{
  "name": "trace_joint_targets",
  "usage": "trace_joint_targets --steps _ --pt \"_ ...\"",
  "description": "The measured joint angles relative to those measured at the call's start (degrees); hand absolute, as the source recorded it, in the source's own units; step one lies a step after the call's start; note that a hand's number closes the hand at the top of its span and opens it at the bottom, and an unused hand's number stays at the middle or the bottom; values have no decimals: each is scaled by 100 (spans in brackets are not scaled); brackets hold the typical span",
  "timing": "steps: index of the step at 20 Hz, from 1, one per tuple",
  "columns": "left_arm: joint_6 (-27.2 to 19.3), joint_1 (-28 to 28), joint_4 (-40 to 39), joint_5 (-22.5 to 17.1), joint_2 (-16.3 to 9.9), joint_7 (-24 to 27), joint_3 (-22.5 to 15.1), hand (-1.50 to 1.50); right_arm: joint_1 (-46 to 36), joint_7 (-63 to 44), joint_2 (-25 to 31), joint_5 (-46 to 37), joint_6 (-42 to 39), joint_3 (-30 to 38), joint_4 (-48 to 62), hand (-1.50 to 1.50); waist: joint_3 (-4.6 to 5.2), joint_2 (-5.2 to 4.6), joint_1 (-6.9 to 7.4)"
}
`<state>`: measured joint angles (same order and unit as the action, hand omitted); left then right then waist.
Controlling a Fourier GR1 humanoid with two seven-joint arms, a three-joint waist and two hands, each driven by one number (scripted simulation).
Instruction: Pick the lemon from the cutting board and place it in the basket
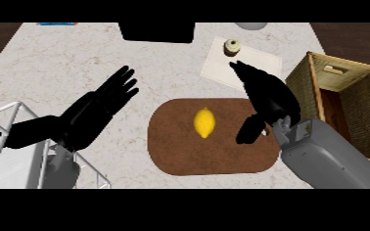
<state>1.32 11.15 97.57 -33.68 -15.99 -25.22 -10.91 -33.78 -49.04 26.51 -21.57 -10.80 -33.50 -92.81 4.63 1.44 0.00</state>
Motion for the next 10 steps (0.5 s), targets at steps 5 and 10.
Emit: trace_joint_targets --steps 5,10 --pt "1573 -64 120 288 213 309 970 0 -41 -433 -216 -1 76 46 -228 -150 -48 -30 56" --pt "2205 -24 82 432 448 633 1847 0 26 -606 -399 -142 191 6 -354 -150 -126 -71 66"
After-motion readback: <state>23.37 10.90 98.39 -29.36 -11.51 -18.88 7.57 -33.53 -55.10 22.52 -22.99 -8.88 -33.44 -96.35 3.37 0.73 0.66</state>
